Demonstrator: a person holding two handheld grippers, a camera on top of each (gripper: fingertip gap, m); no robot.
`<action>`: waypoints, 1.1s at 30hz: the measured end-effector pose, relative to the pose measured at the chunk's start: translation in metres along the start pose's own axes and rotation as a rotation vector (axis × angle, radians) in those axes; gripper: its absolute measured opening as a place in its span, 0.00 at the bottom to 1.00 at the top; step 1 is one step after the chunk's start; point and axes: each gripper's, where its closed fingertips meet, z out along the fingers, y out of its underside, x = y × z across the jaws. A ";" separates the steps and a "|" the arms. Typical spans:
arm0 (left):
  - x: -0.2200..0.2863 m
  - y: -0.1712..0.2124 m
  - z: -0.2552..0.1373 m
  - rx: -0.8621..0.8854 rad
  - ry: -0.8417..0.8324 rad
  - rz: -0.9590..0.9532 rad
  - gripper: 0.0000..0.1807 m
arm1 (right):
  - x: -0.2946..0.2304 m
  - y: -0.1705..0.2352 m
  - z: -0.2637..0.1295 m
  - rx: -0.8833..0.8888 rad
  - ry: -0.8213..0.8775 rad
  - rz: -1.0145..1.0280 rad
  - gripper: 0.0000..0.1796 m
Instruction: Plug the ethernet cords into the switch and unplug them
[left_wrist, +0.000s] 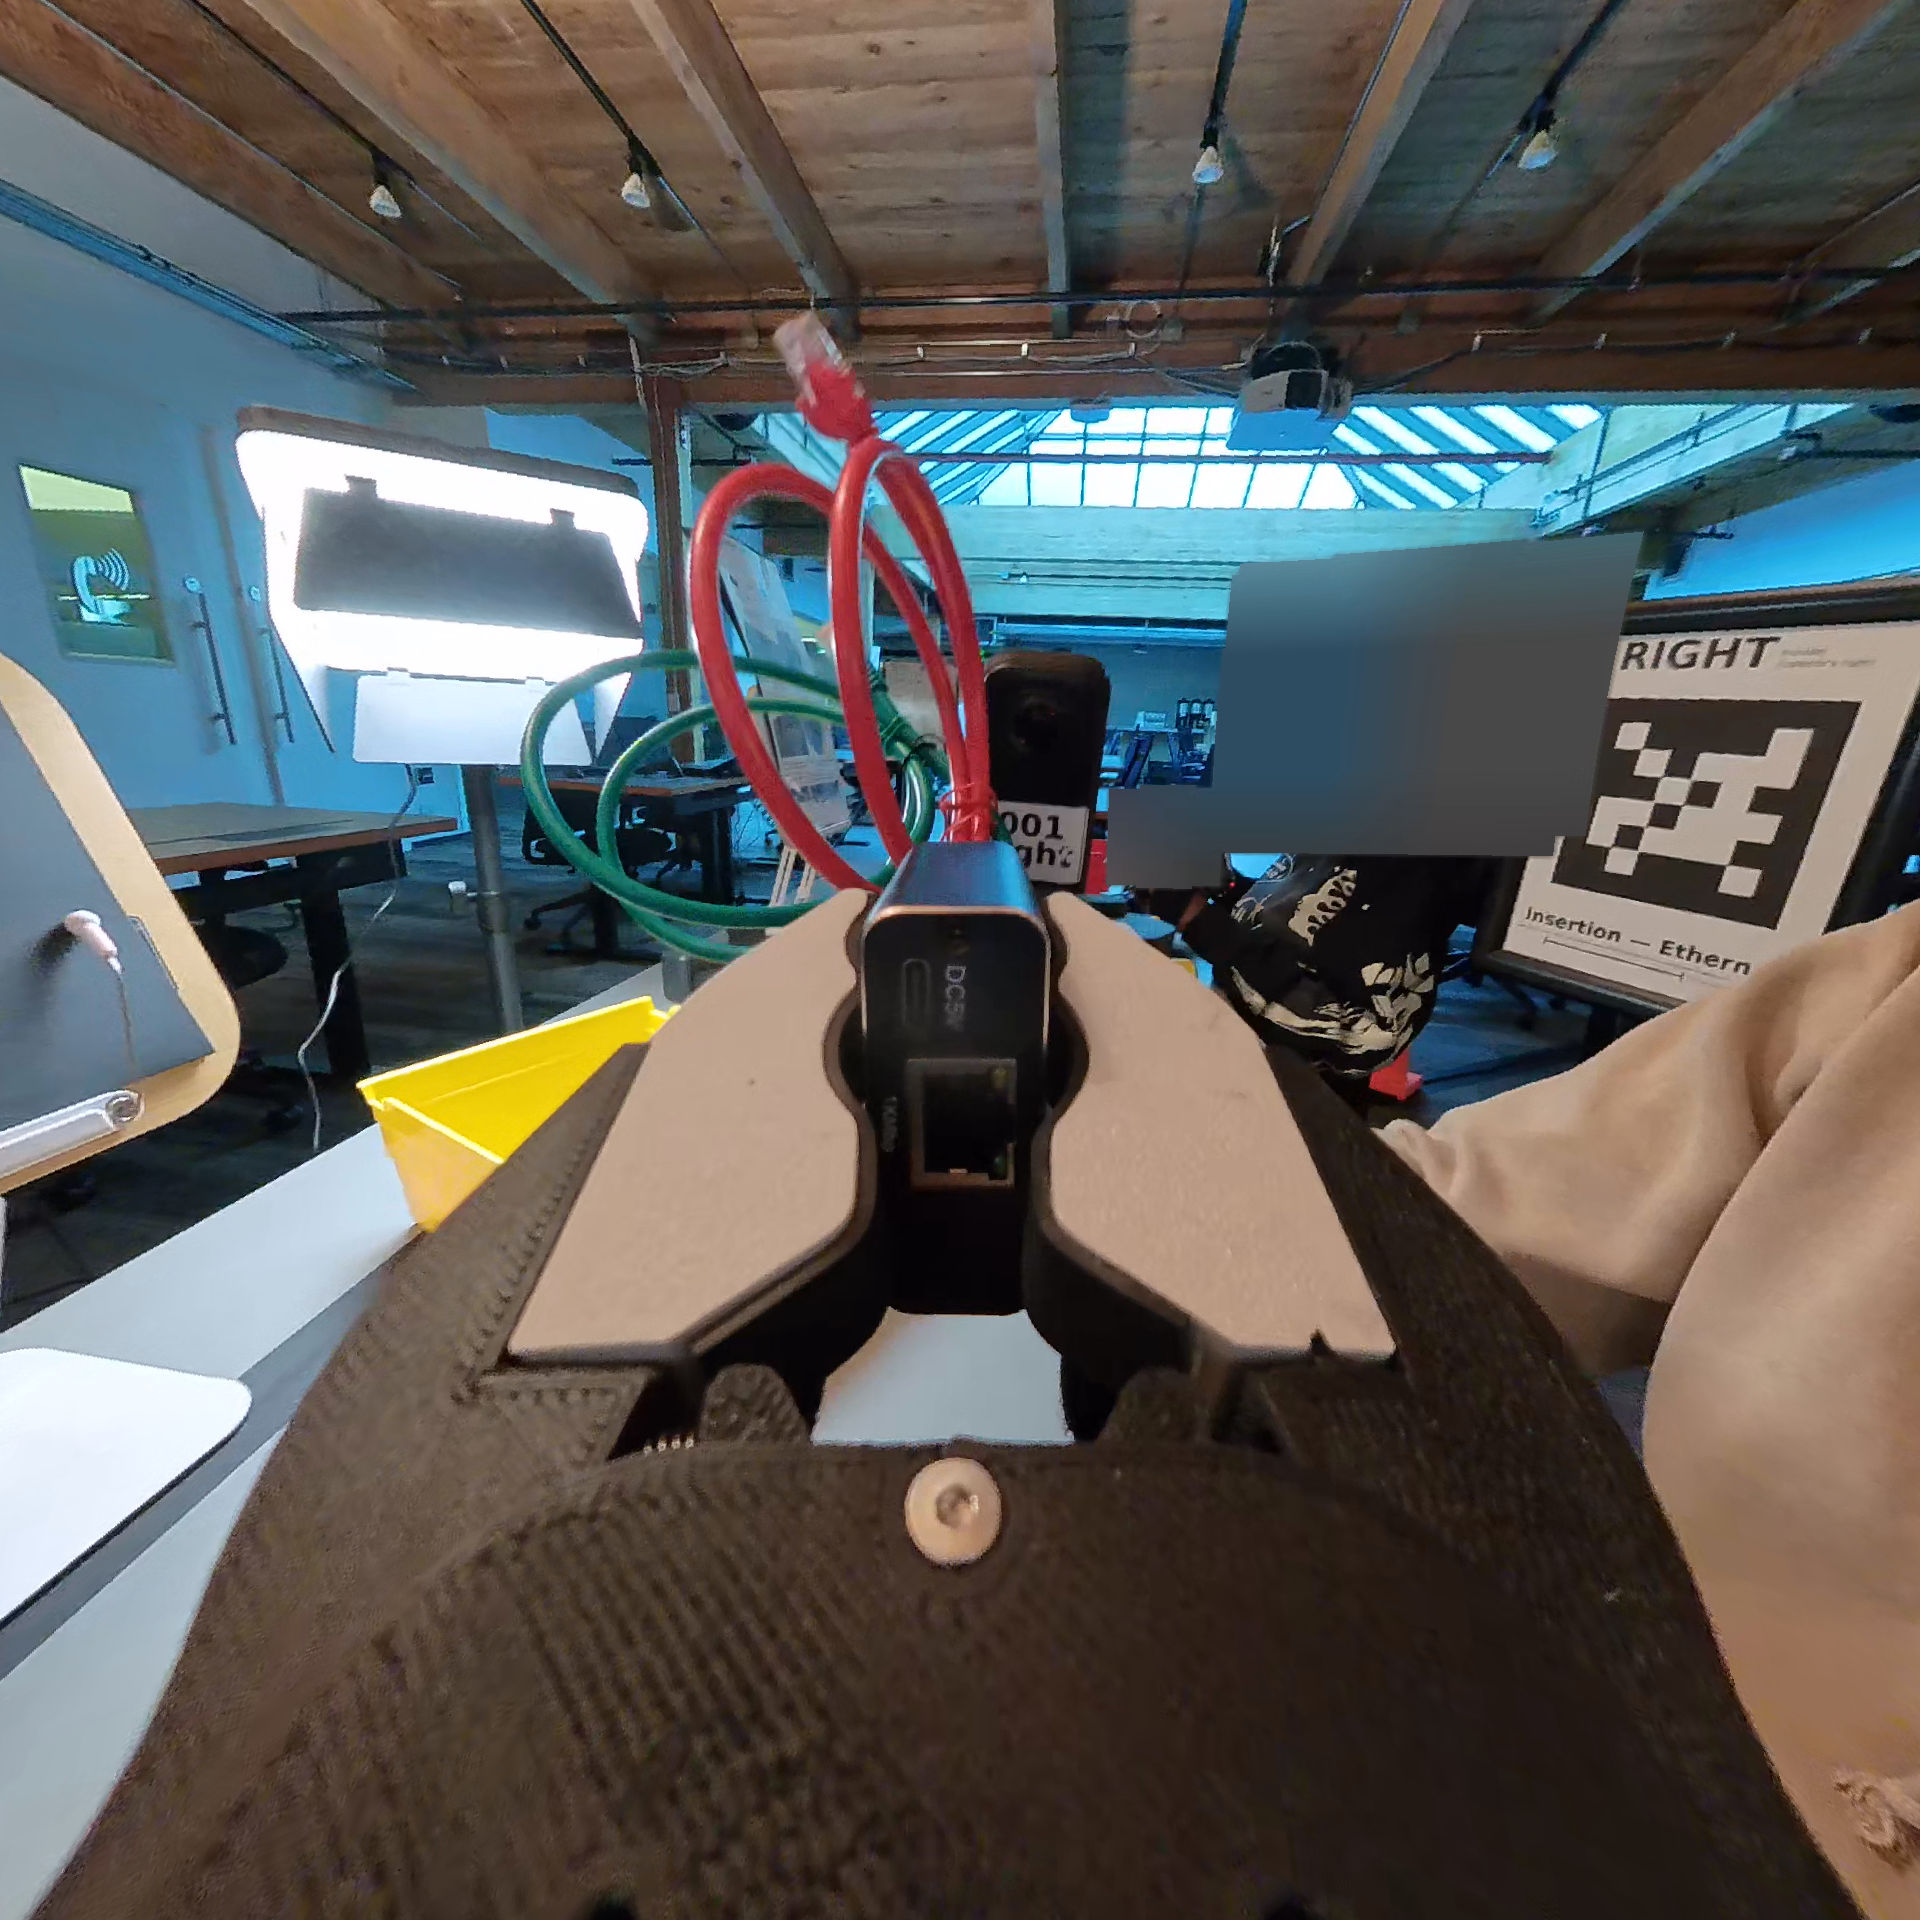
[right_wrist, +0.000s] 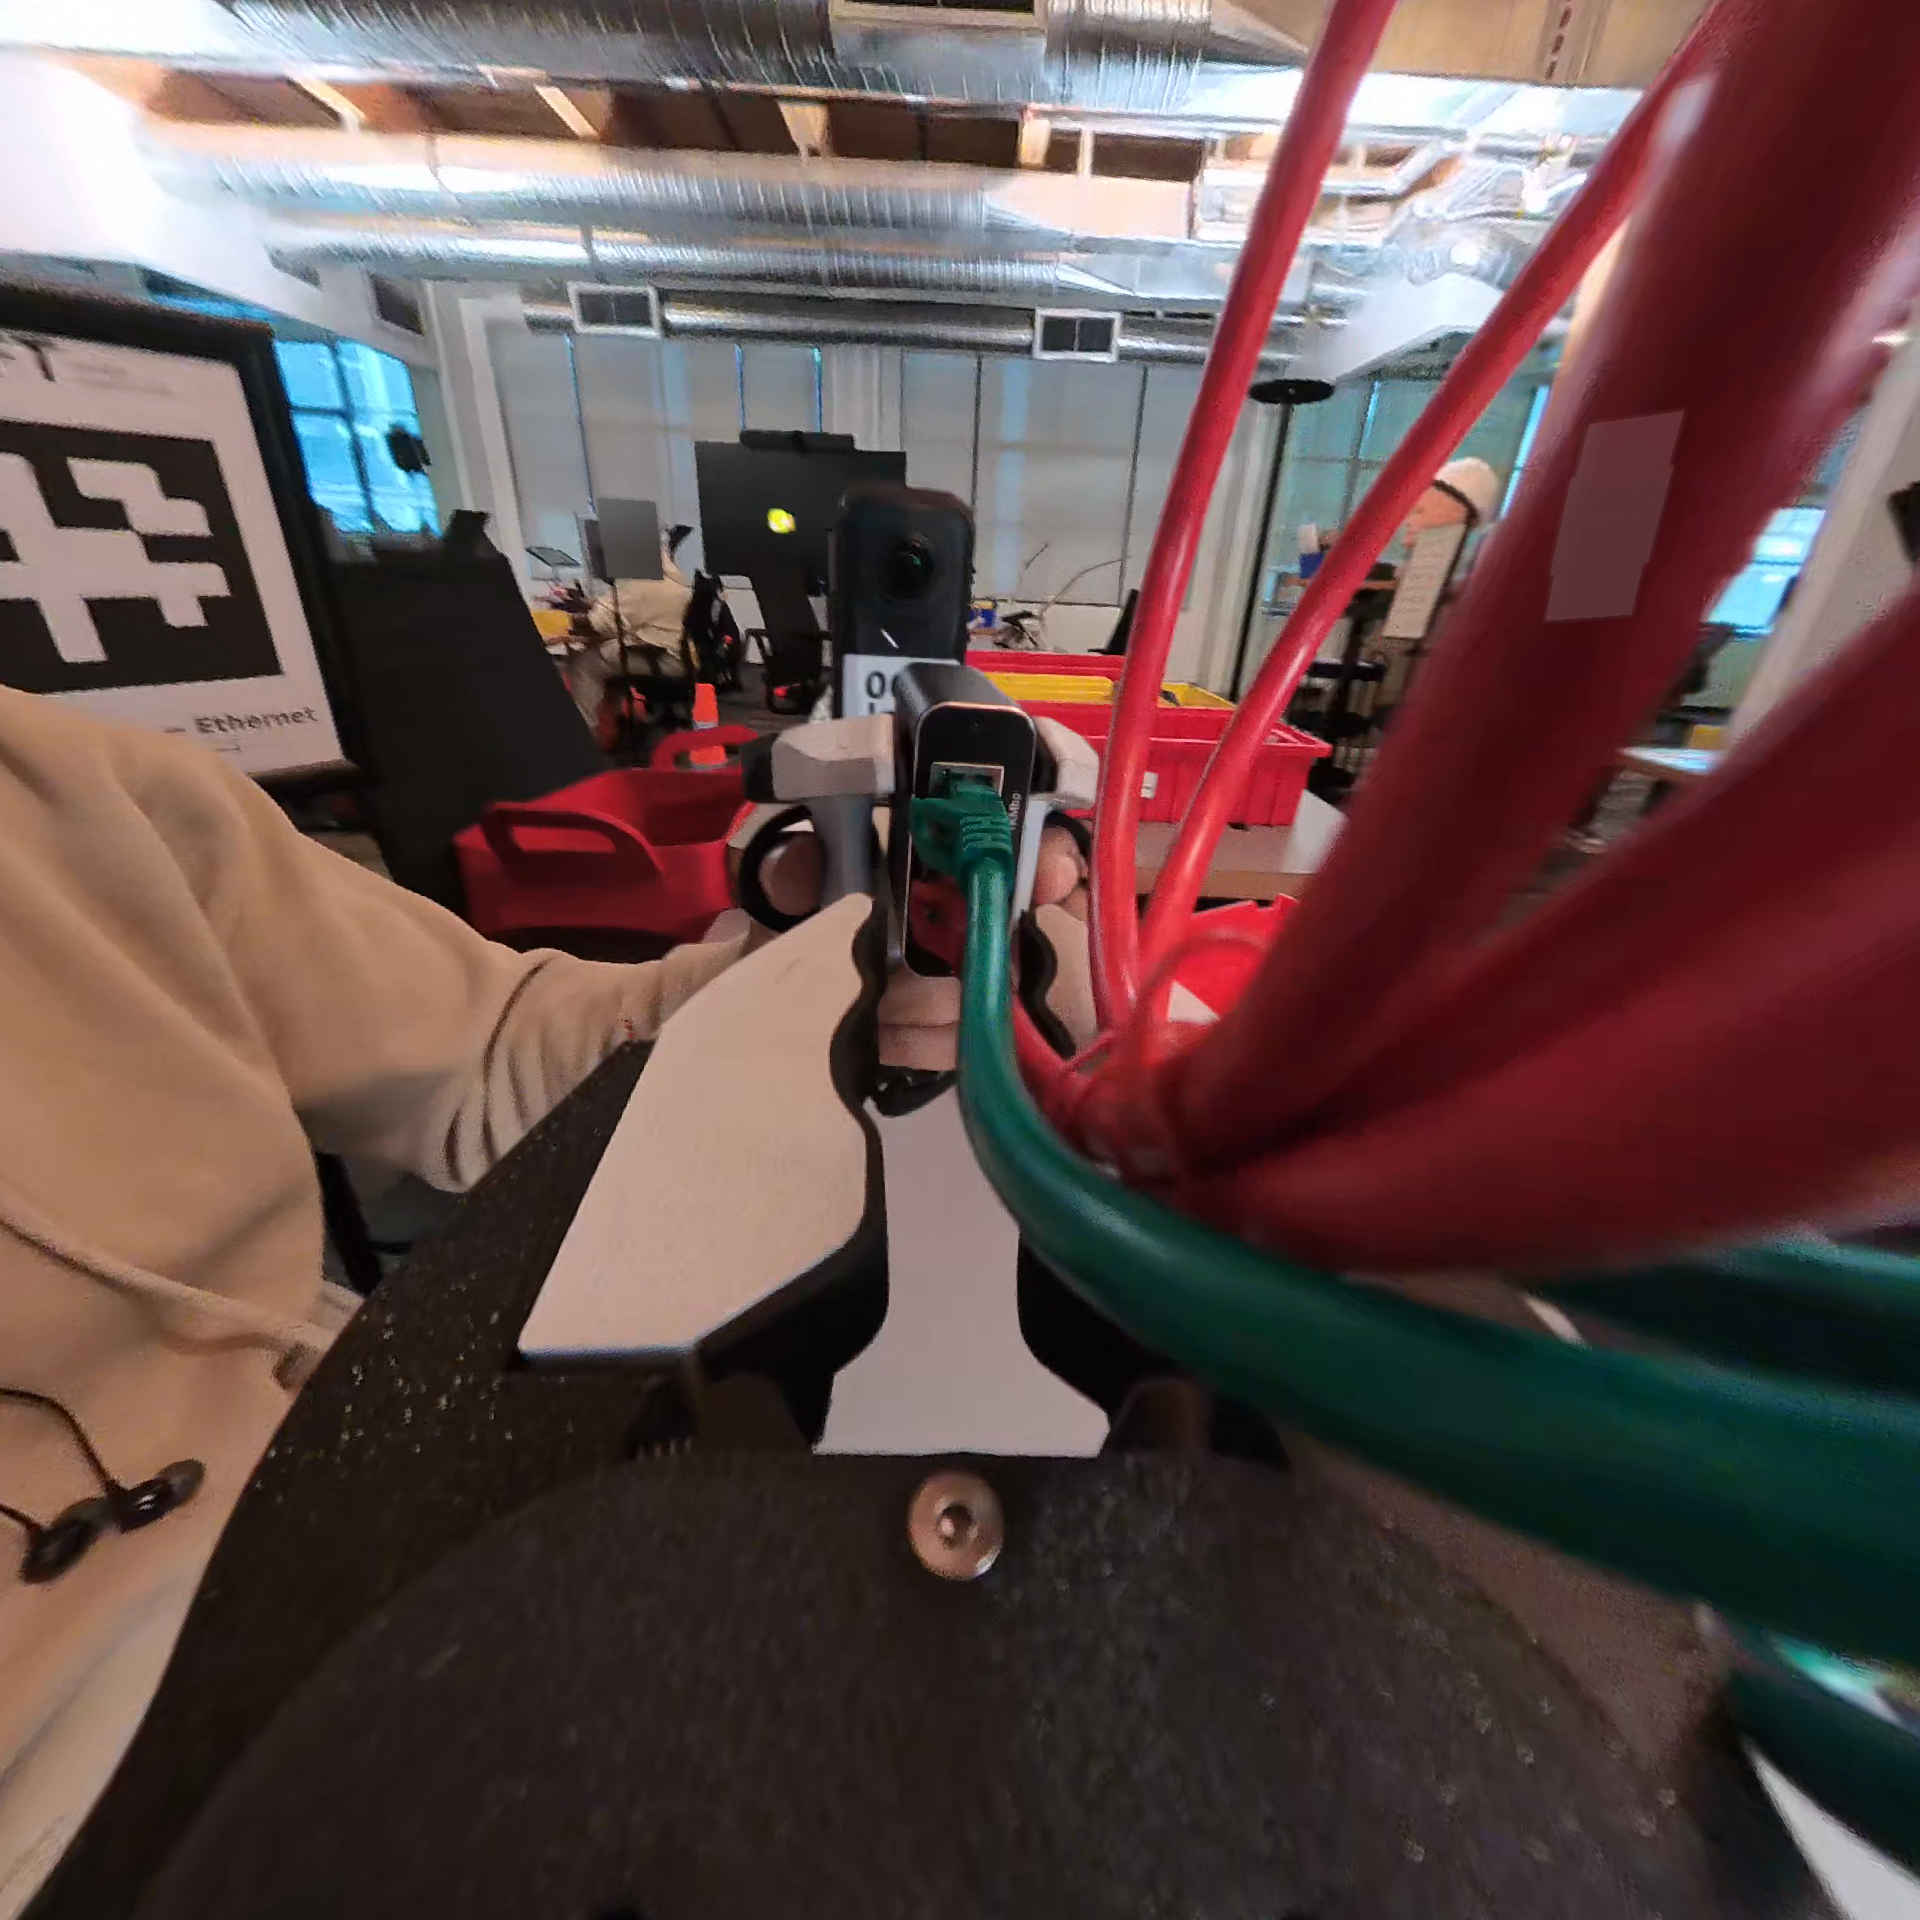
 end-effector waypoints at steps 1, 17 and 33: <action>-0.001 0.001 0.000 -0.003 -0.006 0.008 0.15 | 0.001 0.001 0.000 -0.009 0.021 -0.022 0.13; -0.008 0.020 0.000 -0.171 -0.039 0.052 0.17 | 0.006 0.000 -0.003 0.015 -0.010 0.094 0.08; -0.012 0.018 0.000 -0.182 -0.118 0.078 0.15 | 0.016 -0.001 -0.003 0.020 0.103 -0.032 0.09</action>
